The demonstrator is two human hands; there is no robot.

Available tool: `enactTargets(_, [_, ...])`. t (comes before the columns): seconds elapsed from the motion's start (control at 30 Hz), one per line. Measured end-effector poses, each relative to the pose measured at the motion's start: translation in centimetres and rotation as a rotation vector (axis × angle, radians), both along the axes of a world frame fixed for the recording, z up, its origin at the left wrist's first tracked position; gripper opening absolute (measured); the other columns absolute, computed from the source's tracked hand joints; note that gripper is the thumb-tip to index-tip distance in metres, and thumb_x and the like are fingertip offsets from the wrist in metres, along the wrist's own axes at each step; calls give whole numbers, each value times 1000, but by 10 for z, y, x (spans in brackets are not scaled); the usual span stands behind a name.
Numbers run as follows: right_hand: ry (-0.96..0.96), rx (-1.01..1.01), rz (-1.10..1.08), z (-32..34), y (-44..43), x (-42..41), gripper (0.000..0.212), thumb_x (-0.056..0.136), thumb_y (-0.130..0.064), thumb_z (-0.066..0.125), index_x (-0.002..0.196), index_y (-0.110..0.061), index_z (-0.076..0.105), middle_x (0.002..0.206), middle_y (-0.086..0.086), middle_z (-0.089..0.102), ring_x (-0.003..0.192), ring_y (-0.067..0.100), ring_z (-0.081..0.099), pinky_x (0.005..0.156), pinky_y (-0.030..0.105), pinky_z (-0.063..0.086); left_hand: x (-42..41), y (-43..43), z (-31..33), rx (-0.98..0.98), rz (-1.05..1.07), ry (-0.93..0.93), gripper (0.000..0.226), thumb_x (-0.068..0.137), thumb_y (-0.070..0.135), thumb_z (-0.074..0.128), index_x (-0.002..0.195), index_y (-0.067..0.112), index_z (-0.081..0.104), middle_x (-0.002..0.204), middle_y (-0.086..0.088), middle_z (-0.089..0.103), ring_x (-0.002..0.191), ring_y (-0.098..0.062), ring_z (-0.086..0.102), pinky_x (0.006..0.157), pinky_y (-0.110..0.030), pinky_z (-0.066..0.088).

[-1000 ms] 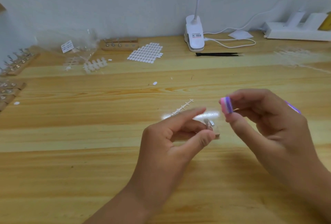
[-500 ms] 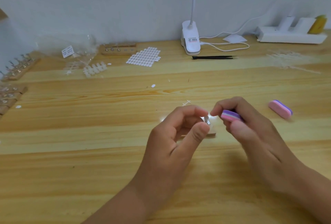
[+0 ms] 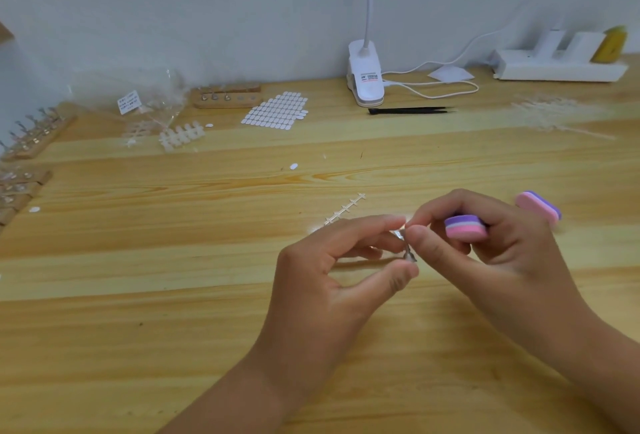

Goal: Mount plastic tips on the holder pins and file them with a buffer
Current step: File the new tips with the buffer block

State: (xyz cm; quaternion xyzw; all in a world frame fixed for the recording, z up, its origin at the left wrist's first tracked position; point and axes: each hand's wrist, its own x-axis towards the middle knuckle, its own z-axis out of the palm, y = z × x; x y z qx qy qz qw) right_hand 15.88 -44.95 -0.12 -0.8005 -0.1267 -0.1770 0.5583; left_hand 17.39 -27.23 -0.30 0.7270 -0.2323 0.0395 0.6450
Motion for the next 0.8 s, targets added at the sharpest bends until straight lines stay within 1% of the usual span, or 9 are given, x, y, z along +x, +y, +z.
enactTargets(0.1, [-28, -30, 6, -1, 2, -1, 7, 86, -34, 71, 84, -27, 70, 64, -10, 56, 59, 14, 47, 61, 15, 39, 0, 1, 3, 52, 40, -66, 33, 74, 16, 82, 106, 21, 76, 98, 11, 74, 94, -14, 69, 77, -22, 53])
enactTargets(0.17, [-43, -49, 27, -1, 1, -1, 11, 90, -36, 62, 90, -28, 68, 75, -10, 62, 66, 15, 53, 65, 15, 41, 0, 2, 5, 54, 62, -87, 31, 72, 16, 84, 102, 21, 76, 96, 13, 74, 90, -13, 69, 74, -20, 52])
enactTargets(0.3, [-55, -35, 87, -1, -11, 1, 27, 90, -30, 40, 108, -27, 60, 85, -14, 52, 80, 3, 50, 75, 8, 39, -1, 2, 8, 39, 87, -72, 23, 70, 25, 79, 92, 28, 74, 91, 14, 73, 81, -13, 67, 73, -17, 50])
enactTargets(0.37, [-78, -62, 79, -2, -15, 2, 31, 88, -29, 36, 109, -30, 59, 90, -19, 52, 85, 3, 50, 77, 10, 38, 0, 2, 9, 53, 80, -77, 21, 70, 27, 76, 90, 29, 73, 89, 14, 71, 80, -12, 66, 73, -16, 49])
enactTargets(0.43, [-68, -74, 88, -4, -15, 2, 36, 87, -29, 31, 110, -35, 59, 99, -18, 53, 91, 7, 51, 79, 13, 38, 0, 3, 10, 73, 76, -91, 21, 70, 28, 76, 90, 29, 73, 89, 15, 71, 80, -10, 65, 73, -13, 47])
enactTargets(0.5, [-75, -156, 65, -6, -14, 3, 37, 91, -26, 28, 110, -32, 58, 105, -17, 52, 97, 6, 52, 81, 8, 36, 0, 3, 9, 87, 75, -105, 21, 69, 28, 76, 90, 29, 73, 88, 15, 71, 79, -9, 65, 73, -13, 47])
enactTargets(0.6, [-115, -236, 31, -6, -12, 4, 28, 100, -25, 34, 116, -25, 58, 110, -12, 52, 104, 12, 53, 88, 10, 37, 1, 2, 9, 86, 79, -123, 18, 69, 27, 76, 86, 30, 73, 86, 15, 70, 78, -8, 65, 73, -12, 46])
enactTargets(0.7, [-169, -183, 62, -6, -8, 4, 28, 100, -24, 49, 127, -26, 57, 117, -10, 56, 106, 18, 59, 92, 17, 44, 2, 3, 9, 67, 86, -105, 17, 68, 28, 76, 85, 30, 74, 85, 15, 70, 78, -10, 64, 73, -15, 47])
enactTargets(0.8, [-252, -204, 45, -5, -4, 2, 30, 95, -19, 60, 125, -23, 59, 114, -15, 66, 107, 7, 64, 87, 7, 42, 3, 3, 10, 49, 74, -105, 22, 70, 25, 76, 92, 32, 75, 85, 12, 71, 78, -13, 64, 73, -20, 49])
